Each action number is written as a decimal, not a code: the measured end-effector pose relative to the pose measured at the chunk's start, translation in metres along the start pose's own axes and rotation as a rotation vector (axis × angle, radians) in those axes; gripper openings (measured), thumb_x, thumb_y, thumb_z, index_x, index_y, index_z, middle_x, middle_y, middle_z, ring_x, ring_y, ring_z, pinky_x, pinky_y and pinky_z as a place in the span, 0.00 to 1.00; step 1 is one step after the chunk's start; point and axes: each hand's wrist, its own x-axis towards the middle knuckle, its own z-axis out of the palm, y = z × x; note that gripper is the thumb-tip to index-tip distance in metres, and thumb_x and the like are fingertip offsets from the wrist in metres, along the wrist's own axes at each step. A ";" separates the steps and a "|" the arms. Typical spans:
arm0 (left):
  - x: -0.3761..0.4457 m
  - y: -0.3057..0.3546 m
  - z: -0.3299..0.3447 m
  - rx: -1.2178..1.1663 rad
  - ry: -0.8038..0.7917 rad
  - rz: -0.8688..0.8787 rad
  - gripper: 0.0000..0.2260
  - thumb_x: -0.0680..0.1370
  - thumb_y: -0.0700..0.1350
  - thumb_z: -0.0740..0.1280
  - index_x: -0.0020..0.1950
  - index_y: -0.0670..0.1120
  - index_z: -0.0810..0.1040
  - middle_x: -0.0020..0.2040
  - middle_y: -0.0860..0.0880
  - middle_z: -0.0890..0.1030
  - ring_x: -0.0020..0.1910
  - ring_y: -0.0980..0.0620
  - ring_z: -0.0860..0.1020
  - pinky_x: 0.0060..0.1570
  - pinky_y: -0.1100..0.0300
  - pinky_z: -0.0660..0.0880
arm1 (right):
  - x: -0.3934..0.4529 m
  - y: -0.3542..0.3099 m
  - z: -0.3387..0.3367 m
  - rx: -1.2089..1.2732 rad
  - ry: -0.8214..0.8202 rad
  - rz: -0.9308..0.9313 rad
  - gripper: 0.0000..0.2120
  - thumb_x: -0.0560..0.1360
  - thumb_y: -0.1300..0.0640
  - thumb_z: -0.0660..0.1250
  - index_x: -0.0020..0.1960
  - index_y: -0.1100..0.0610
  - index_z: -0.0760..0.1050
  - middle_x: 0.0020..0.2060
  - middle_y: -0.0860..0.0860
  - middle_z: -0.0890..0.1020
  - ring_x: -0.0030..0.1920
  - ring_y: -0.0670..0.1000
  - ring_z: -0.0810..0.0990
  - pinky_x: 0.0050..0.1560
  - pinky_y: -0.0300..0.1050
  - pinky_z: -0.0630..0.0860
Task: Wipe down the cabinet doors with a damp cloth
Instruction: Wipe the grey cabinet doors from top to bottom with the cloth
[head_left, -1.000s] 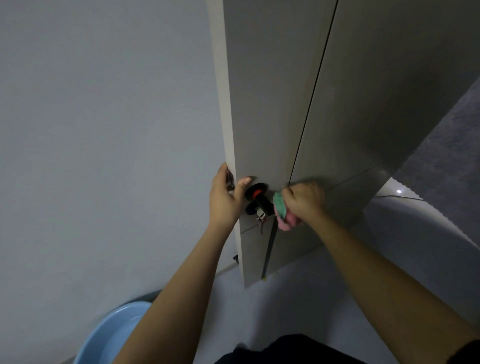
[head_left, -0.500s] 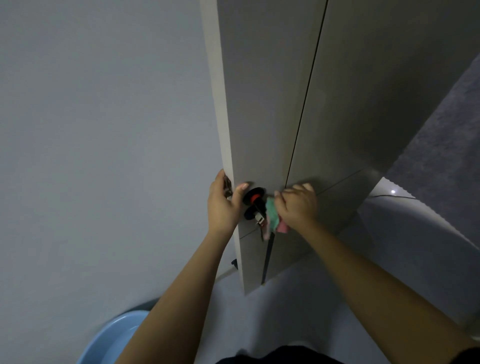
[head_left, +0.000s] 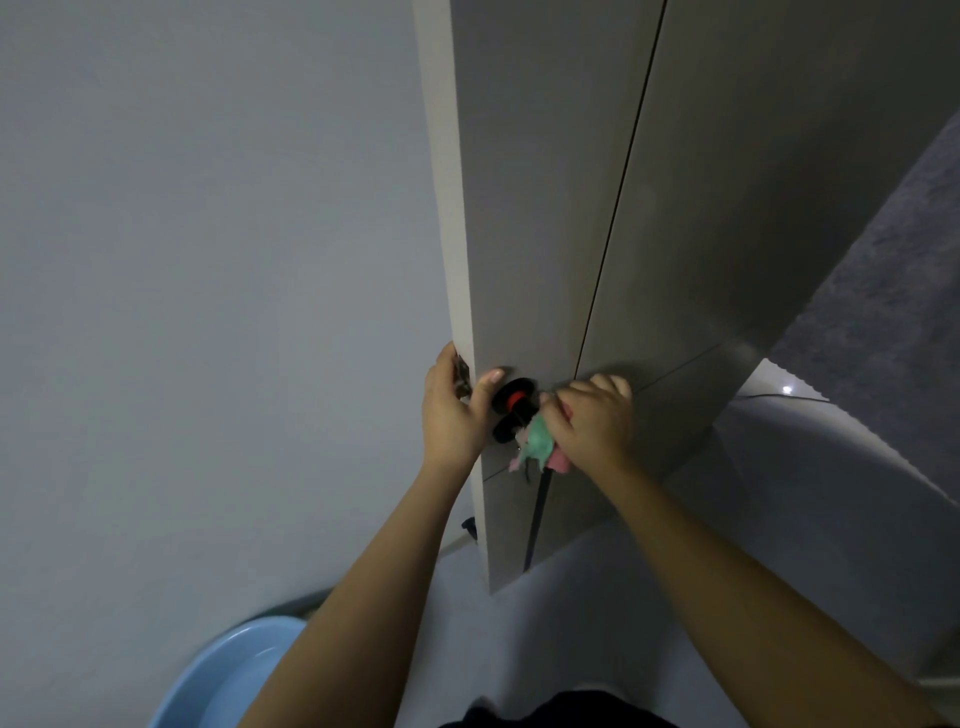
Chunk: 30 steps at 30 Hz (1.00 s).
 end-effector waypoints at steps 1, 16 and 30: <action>-0.001 0.001 0.001 0.003 0.007 -0.009 0.20 0.73 0.61 0.64 0.60 0.53 0.73 0.53 0.52 0.79 0.52 0.48 0.76 0.50 0.52 0.77 | 0.001 -0.004 -0.002 -0.017 -0.014 0.030 0.20 0.72 0.49 0.58 0.27 0.57 0.75 0.25 0.52 0.77 0.30 0.55 0.73 0.43 0.47 0.60; -0.012 0.002 0.009 0.012 0.030 -0.022 0.20 0.73 0.61 0.63 0.57 0.49 0.73 0.50 0.47 0.77 0.50 0.45 0.75 0.49 0.45 0.75 | -0.012 -0.020 -0.012 -0.156 -0.196 0.014 0.27 0.76 0.48 0.51 0.26 0.59 0.75 0.24 0.53 0.78 0.30 0.53 0.75 0.45 0.47 0.64; -0.025 0.006 0.012 -0.027 0.009 -0.015 0.19 0.72 0.62 0.64 0.62 0.60 0.69 0.57 0.54 0.77 0.57 0.49 0.75 0.54 0.58 0.75 | 0.015 0.047 -0.029 0.051 -0.346 0.137 0.32 0.72 0.43 0.45 0.39 0.65 0.80 0.36 0.63 0.81 0.37 0.62 0.78 0.34 0.45 0.61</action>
